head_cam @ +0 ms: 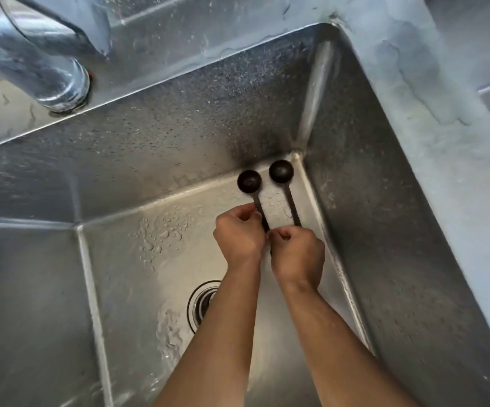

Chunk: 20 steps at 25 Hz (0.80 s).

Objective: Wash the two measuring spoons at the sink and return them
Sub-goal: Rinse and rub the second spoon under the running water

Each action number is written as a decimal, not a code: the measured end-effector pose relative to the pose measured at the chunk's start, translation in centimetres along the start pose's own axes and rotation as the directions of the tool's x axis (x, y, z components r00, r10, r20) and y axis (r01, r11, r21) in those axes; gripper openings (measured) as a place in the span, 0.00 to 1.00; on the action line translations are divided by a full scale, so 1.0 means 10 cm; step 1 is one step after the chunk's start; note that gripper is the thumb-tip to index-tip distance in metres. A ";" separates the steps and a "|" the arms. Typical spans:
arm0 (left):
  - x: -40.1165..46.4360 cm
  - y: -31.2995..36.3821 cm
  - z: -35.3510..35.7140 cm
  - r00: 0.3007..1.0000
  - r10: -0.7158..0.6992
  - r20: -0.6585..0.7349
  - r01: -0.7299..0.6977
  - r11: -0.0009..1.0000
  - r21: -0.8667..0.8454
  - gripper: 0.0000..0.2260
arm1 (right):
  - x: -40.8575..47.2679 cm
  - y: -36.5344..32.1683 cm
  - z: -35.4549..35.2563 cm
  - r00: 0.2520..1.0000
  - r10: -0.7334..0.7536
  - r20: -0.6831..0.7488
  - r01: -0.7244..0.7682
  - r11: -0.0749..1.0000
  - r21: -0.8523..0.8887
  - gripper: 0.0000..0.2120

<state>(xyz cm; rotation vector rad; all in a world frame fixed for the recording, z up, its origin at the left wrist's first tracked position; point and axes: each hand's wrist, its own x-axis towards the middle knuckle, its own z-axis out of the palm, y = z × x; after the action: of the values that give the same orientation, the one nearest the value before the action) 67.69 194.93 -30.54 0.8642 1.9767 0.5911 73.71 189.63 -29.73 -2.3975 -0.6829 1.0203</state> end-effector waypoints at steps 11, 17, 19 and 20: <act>-0.08 0.03 0.05 0.998 0.005 -0.056 -0.004 1.000 0.018 0.10 | 0.02 0.01 -0.04 0.998 -0.016 -0.057 0.018 1.000 0.023 0.10; -0.35 -0.03 -0.22 0.995 0.090 -0.037 -0.087 0.993 0.080 0.13 | -0.17 0.01 -0.15 0.993 -0.107 -0.057 0.114 0.984 0.137 0.14; -0.44 -0.07 -0.35 0.993 0.120 0.010 -0.120 0.985 0.123 0.15 | -0.26 0.00 -0.20 0.990 -0.143 0.006 0.141 0.981 0.136 0.16; -0.50 -0.09 -0.43 0.990 0.134 0.031 -0.137 0.981 0.138 0.16 | -0.31 -0.02 -0.23 0.986 -0.164 0.041 0.158 0.980 0.122 0.18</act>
<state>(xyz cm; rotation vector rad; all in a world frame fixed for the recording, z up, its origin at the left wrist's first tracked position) 65.55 190.19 -26.31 1.0947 1.9687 0.5222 73.52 187.44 -26.52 -2.1826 -0.7974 1.0267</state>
